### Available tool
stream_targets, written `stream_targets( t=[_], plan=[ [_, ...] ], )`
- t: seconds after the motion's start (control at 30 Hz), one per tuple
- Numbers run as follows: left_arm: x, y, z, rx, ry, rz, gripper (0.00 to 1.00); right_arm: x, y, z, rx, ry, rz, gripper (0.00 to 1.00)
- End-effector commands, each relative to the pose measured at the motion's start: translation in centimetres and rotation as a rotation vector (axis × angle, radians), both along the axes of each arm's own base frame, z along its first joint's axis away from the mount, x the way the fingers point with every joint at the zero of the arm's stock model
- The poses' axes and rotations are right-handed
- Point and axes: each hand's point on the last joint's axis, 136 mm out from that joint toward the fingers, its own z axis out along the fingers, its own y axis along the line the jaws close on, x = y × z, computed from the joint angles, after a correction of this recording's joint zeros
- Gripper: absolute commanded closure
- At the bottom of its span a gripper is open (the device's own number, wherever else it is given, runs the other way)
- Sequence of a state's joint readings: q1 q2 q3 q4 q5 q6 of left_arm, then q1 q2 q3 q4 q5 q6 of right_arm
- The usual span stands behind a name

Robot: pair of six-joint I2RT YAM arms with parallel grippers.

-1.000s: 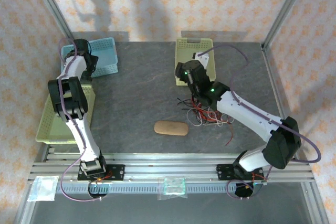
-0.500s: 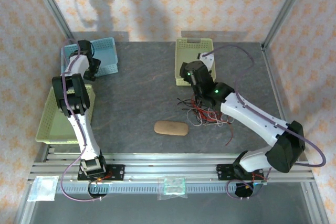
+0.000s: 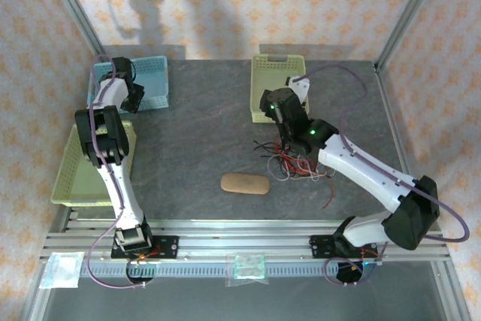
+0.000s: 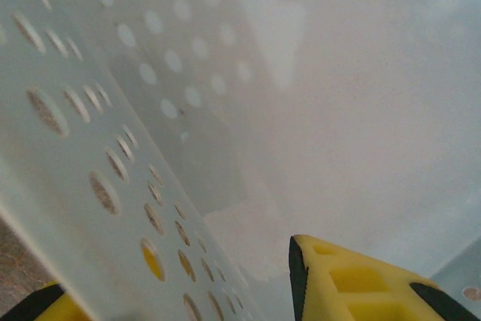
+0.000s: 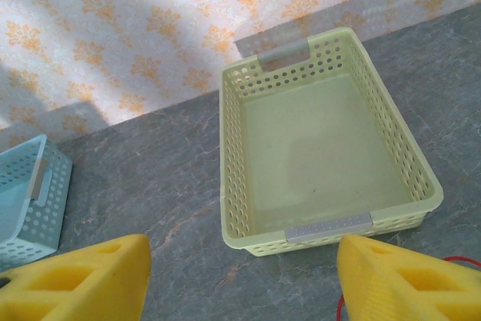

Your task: Untangle the cables

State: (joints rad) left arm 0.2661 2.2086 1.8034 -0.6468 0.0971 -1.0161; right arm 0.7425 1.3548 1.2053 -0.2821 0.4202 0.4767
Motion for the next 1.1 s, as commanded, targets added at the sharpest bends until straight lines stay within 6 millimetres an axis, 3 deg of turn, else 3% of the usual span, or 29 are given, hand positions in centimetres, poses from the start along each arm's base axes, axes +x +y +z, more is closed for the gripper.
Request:
stream_targets(
  t=[0.0,0.33,0.8,1.07],
  plan=[
    [-0.8,-0.6,-0.8,0.004,0.072,-0.054,0.62,-0.4,-1.5,-0.2,-0.008,0.0,-0.049,0.33],
    [-0.5,-1.9,1.0,0.05,0.072,-0.222,0.7,-0.1,-2.8,-0.7,-0.002,0.013,-0.069,0.34],
    [2.6,-8.3,2.5,0.176,0.1,-0.703,0.75,0.1,-4.7,-2.2,-0.022,0.044,-0.081,0.35],
    [4.4,-12.4,2.3,0.208,0.083,-0.897,0.75,0.5,-5.1,-2.7,-0.101,0.066,-0.006,0.36]
  ],
)
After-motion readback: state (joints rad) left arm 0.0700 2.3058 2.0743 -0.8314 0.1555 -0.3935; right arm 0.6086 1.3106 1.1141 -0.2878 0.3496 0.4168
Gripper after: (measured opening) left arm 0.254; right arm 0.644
